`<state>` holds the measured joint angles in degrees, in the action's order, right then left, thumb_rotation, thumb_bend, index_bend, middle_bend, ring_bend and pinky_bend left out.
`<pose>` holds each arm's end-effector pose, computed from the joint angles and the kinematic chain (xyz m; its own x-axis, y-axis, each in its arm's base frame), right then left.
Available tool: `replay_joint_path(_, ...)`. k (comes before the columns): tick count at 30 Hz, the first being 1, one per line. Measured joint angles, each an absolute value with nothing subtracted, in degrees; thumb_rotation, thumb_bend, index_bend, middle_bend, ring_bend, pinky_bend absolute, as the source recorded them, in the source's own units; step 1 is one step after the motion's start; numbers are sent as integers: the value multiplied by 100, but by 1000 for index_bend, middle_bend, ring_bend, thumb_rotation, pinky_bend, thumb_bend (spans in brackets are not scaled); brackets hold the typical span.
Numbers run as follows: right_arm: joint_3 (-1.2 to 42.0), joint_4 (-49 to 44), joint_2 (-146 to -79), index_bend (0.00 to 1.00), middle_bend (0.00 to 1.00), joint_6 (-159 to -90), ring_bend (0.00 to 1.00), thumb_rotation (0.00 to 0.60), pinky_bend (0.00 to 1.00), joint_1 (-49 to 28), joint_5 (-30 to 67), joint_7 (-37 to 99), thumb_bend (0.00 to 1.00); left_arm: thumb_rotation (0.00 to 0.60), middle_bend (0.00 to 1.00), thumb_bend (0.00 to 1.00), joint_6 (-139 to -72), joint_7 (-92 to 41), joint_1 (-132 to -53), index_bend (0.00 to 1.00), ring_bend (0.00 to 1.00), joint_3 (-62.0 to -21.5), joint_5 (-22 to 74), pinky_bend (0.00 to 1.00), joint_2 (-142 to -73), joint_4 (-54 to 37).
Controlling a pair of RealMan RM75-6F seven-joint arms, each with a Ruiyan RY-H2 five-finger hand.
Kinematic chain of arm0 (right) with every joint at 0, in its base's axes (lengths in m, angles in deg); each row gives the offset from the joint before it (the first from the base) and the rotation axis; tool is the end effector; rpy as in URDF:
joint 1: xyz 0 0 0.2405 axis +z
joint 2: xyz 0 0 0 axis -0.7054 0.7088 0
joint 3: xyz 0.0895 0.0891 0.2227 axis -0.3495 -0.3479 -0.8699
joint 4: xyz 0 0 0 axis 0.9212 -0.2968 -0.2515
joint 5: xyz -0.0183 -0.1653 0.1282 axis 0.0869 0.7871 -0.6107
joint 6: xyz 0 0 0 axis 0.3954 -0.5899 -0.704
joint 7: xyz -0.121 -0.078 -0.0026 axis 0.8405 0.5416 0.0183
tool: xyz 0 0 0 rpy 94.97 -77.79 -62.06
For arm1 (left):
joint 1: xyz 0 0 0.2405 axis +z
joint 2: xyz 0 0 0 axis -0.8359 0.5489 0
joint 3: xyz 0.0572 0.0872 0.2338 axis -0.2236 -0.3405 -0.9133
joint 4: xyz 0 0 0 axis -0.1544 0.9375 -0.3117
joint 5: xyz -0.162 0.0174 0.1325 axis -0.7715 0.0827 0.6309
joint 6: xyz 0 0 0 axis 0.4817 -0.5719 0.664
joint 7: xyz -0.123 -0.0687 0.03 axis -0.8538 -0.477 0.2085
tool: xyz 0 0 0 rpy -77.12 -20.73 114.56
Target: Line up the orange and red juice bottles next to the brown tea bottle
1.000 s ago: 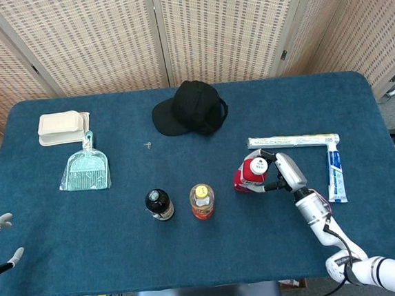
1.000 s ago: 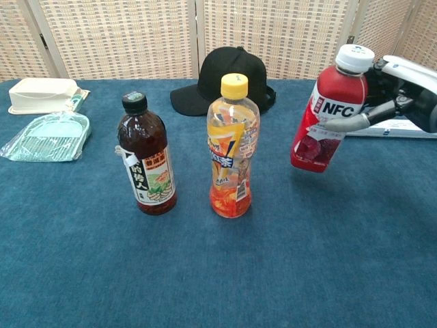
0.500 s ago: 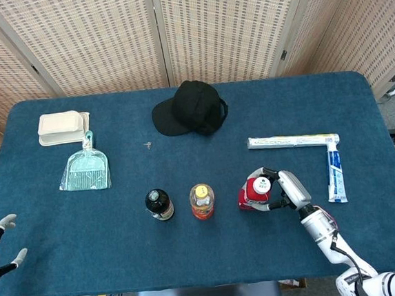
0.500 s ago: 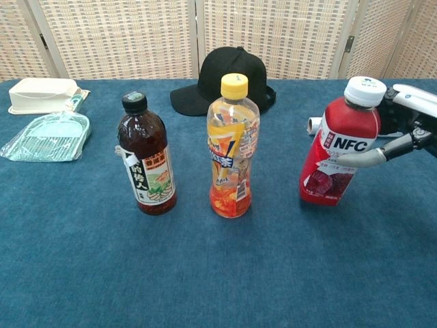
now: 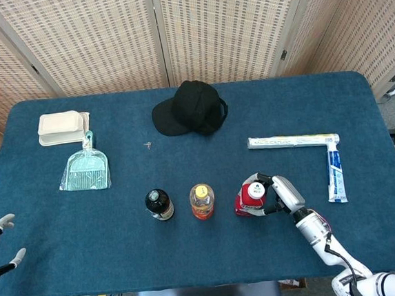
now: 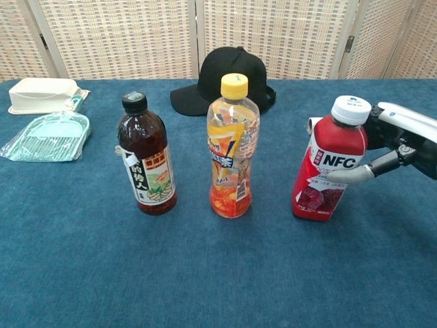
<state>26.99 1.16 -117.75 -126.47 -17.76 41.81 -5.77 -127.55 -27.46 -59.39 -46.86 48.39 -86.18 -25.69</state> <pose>-0.2252 -0.2808 -0.0019 -0.3001 -0.4069 0.8628 -0.9104 -0.1480 -0.3864 -0.3315 0.1702 0.1804 0.4367 -0.0112 0.8995 0.8977 0.0704 -0.4349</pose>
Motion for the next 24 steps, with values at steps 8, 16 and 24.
replay_joint_path(8, 2839, -9, -11693, 205, 342, -12641, 357, 600, 570, -1712, 4473, -753, 58, 600, 331, 206, -12762, -2739, -5936, 387, 353, -4691, 4849, 554, -8615, -2575)
replay_joint_path(16, 2963, 0, -11534, 18, 155, -12721, 213, 600, 457, -1687, 4694, -734, 0, 600, 332, 206, -12760, -2725, -5935, 387, 354, -4693, 4846, 554, -8615, -2582)
replay_joint_path(24, 3034, 343, -11187, 0, 119, -13126, 182, 600, 417, -1804, 4886, -441, 0, 600, 332, 206, -12748, -2706, -5935, 387, 354, -4699, 4841, 554, -8614, -2590)
